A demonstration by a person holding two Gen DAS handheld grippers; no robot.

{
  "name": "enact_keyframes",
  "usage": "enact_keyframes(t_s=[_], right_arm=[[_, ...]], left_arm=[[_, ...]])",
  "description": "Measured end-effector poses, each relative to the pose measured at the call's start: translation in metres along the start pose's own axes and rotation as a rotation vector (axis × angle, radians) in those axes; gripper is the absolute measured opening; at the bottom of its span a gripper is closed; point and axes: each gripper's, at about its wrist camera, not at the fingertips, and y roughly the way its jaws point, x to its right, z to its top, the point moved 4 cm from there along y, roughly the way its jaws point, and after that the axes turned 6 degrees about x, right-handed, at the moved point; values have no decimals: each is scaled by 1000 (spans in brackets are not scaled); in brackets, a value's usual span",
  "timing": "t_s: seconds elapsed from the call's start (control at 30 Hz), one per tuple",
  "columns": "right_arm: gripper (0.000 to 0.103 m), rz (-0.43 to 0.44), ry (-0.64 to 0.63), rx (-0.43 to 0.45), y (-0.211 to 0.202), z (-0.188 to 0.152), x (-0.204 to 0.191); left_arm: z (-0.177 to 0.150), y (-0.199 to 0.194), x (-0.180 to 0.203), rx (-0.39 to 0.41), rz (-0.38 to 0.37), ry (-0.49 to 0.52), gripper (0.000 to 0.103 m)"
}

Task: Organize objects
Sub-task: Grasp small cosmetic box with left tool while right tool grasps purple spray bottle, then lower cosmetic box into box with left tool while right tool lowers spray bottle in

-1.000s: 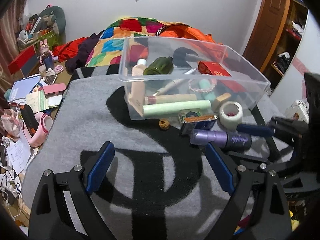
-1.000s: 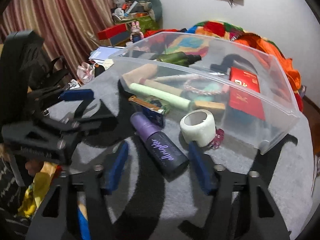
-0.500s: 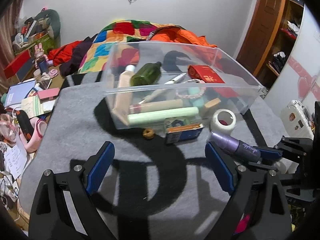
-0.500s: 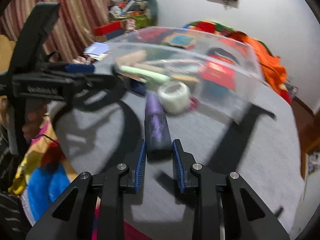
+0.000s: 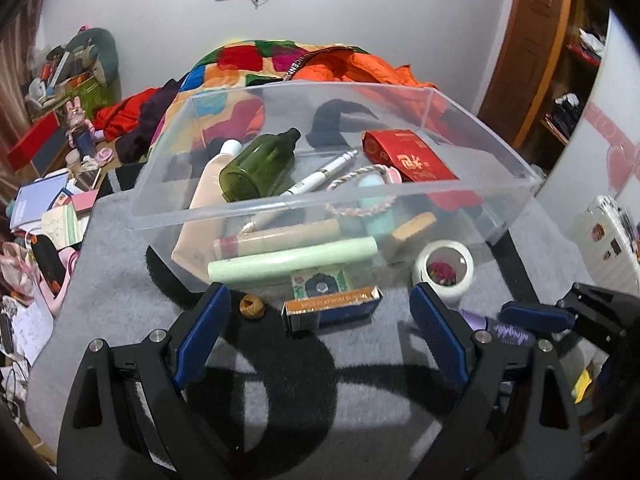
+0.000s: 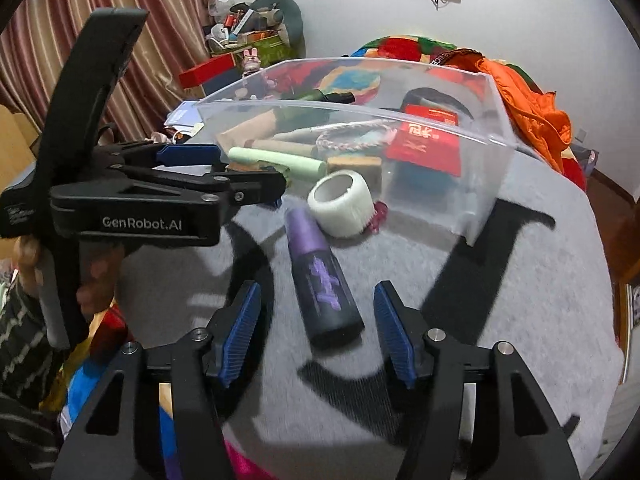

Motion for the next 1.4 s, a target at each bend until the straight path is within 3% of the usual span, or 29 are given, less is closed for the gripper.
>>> enact_keyframes(t_s=[0.1, 0.23, 0.33, 0.4, 0.93, 1.4], right_arm=[[49, -15, -14, 9, 4, 3, -3], [27, -21, -31, 6, 4, 1, -7], [23, -21, -29, 7, 2, -2, -5], [23, -26, -29, 10, -1, -4, -6], [23, -56, 28, 142, -39, 20, -12], [23, -111, 105, 201, -46, 60, -2]], left_arm=[[0, 4, 3, 0, 17, 13, 84], [-6, 12, 4, -22, 19, 14, 72], [-8, 8, 2, 1, 39, 25, 59], [-9, 4, 2, 2, 10, 16, 47], [-5, -43, -5, 69, -76, -50, 47], [24, -75, -2, 171, -84, -29, 47]])
